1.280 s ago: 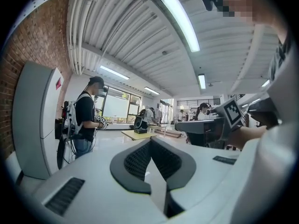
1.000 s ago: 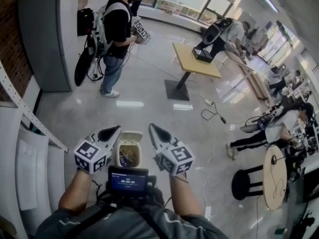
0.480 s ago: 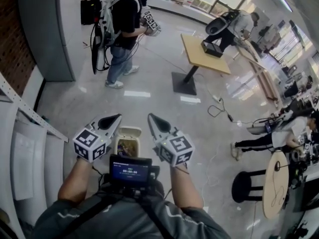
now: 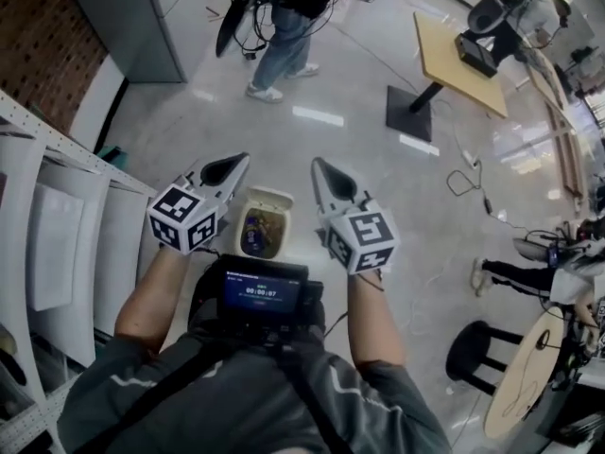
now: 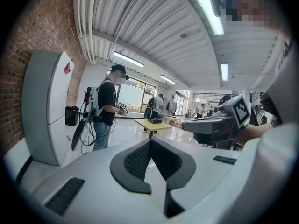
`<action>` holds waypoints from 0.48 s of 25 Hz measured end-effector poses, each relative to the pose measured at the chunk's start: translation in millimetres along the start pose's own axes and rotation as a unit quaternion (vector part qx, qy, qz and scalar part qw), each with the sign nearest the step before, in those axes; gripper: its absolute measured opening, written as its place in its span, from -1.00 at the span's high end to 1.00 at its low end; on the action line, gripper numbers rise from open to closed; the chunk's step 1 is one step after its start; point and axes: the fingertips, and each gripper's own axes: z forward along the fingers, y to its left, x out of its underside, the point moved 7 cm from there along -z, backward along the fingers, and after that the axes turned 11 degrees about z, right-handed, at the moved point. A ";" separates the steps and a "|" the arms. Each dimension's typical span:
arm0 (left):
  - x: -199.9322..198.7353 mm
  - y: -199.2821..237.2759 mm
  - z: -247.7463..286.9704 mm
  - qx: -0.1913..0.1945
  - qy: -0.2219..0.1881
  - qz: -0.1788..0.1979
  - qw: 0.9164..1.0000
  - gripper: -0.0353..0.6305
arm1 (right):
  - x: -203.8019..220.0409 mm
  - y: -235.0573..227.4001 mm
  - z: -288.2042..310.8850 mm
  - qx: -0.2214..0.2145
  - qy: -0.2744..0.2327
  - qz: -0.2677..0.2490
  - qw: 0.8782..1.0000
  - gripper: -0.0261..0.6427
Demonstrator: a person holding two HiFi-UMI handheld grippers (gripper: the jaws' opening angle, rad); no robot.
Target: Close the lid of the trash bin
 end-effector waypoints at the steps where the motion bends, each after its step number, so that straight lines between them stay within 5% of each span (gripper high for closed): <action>1: 6.5 3.5 1.7 -0.003 0.009 -0.006 1.000 0.91 | 5.4 -4.1 4.4 0.003 0.006 0.009 1.000 0.90; 12: 72.8 46.0 44.8 0.020 0.071 -0.030 0.997 0.91 | 67.4 -39.6 63.2 0.055 0.064 0.070 0.994 0.90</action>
